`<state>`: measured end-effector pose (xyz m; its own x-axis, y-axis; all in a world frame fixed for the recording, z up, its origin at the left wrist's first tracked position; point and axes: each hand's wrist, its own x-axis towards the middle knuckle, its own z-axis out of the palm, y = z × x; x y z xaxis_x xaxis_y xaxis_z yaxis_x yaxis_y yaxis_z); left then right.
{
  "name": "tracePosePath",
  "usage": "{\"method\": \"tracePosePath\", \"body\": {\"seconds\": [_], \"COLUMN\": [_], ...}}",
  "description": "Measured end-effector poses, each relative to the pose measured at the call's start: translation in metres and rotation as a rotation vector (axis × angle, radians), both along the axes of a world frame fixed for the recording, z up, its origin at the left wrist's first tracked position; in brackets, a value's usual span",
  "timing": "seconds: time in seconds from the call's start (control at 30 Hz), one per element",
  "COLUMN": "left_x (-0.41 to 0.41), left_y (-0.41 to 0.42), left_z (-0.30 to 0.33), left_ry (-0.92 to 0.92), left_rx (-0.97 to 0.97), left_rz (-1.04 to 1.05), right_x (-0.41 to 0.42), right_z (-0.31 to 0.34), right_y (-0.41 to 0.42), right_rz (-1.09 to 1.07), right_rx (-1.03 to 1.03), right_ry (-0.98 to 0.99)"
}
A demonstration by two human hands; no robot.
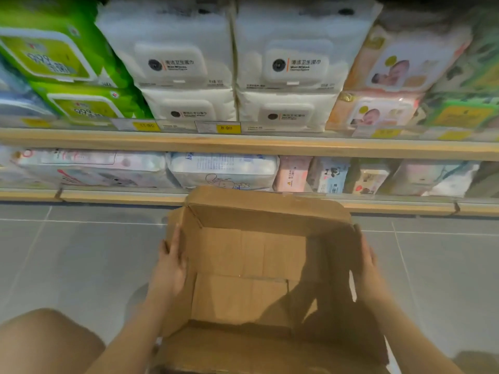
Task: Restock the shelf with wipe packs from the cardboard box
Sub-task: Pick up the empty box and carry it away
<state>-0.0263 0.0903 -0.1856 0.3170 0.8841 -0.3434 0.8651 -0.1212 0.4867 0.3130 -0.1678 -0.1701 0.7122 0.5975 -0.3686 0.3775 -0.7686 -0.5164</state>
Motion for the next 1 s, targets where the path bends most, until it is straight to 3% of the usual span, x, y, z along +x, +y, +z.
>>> {"method": "tracePosePath", "body": {"seconds": [0.23,0.6,0.83,1.0], "left_x": [-0.006,-0.067,-0.173,-0.242], "left_y": [0.006,0.021,0.032,0.030], "left_z": [0.040,0.291,0.450,0.533], "left_ry": [0.051,0.116,0.125,0.099], "left_rx": [0.009,0.033,0.035,0.057], "left_rz": [0.014,0.104,0.268,0.468], "right_x": [0.010,-0.019,-0.090,-0.143], "right_z": [0.059,0.282,0.435,0.497], "right_y": [0.026,0.073,0.152,0.220], "right_rz": [0.051,0.260,0.463,0.643], "right_rx": [0.032,-0.020,0.068,0.086], "right_ry": [0.039,0.019,0.080,0.077]}}
